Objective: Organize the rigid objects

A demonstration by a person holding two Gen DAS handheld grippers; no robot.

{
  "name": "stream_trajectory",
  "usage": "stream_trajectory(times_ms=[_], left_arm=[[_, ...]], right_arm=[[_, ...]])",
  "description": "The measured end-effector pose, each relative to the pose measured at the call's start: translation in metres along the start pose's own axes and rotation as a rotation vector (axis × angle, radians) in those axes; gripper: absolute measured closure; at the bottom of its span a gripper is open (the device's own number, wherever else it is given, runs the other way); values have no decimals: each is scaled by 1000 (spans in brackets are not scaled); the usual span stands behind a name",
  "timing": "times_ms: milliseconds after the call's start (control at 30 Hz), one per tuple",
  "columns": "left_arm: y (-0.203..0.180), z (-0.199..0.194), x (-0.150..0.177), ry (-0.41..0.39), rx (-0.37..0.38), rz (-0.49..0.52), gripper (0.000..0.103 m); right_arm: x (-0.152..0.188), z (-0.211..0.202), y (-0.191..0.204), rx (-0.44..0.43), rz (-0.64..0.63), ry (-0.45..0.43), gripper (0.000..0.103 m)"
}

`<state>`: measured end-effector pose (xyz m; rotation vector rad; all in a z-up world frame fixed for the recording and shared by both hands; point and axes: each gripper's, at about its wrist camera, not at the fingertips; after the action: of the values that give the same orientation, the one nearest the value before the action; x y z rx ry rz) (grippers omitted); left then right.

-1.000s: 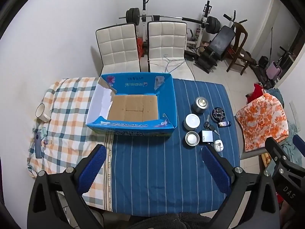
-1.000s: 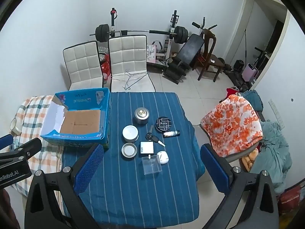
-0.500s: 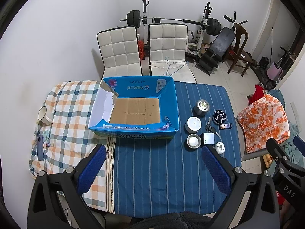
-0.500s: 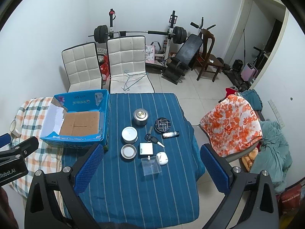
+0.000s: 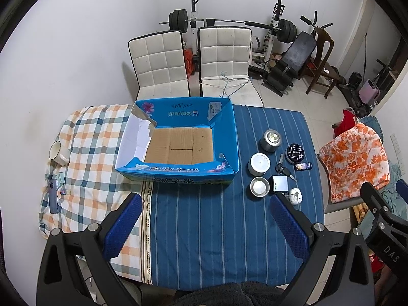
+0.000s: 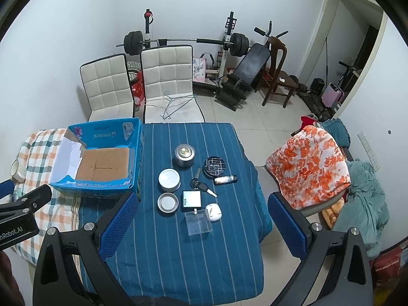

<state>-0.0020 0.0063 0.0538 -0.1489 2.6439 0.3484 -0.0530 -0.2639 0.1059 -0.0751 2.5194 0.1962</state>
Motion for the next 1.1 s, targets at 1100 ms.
stream_trajectory(times_ms=[1100], left_arm=[[-6, 2, -19, -1, -17, 21, 0]], right_arm=[[-9, 4, -2, 7, 2, -11, 0]])
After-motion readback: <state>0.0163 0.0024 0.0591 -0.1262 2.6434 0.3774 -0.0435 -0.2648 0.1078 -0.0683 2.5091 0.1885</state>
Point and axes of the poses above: each gripper's, at about its wrist camera, not at the fingertips, and z roughly the way its jaws point, y to its left, x to its underside, and after that the axes turned 15 degrees about -x, right-handed
